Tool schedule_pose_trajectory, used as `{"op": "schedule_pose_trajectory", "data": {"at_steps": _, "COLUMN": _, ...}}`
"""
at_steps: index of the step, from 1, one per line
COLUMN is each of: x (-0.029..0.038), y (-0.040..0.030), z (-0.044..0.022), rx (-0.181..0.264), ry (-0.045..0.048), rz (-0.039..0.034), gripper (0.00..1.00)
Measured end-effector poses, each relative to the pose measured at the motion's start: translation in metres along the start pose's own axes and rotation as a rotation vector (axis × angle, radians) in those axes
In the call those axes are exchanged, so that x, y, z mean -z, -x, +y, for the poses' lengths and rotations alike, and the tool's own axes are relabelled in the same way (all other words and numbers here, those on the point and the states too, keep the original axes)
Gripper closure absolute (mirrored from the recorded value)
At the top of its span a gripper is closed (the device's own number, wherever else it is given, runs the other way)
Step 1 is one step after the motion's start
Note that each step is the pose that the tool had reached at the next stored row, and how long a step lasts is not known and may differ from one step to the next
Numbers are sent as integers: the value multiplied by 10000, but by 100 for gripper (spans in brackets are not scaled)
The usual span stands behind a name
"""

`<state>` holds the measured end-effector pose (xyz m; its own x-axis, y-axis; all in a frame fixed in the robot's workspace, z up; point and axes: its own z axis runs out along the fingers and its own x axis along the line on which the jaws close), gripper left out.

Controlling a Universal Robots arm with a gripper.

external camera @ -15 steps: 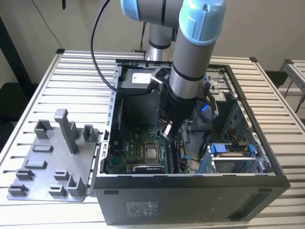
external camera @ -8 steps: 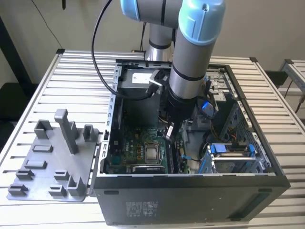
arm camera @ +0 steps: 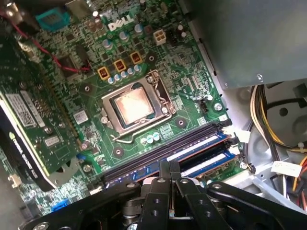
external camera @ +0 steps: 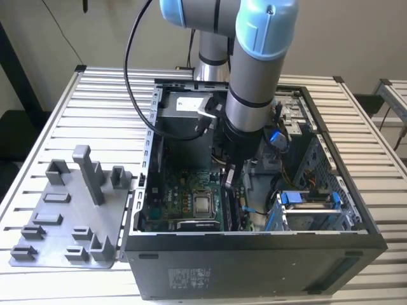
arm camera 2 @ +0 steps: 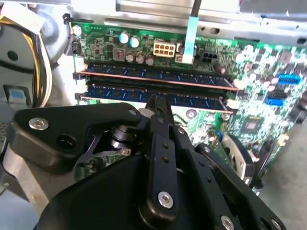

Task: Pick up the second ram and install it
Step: 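Press down the second ram until it locks into place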

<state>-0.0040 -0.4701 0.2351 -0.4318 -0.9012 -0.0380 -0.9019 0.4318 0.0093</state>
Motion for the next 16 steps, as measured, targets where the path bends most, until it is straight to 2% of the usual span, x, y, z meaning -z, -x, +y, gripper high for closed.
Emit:
{"op": "schedule_pose_trajectory", "data": {"at_steps": 5, "x": 0, "y": 0, "z": 0, "rx": 622, "ry": -175, "rz": -88, "gripper": 89}}
{"op": "schedule_pose_trajectory", "data": {"at_steps": 11, "x": -2, "y": 0, "z": 1, "rx": 1238, "ry": -311, "rz": -158, "gripper": 89}}
{"op": "schedule_pose_trajectory", "data": {"at_steps": 16, "x": -7, "y": -14, "z": 37, "rx": 1517, "ry": -323, "rz": -161, "gripper": 89}}
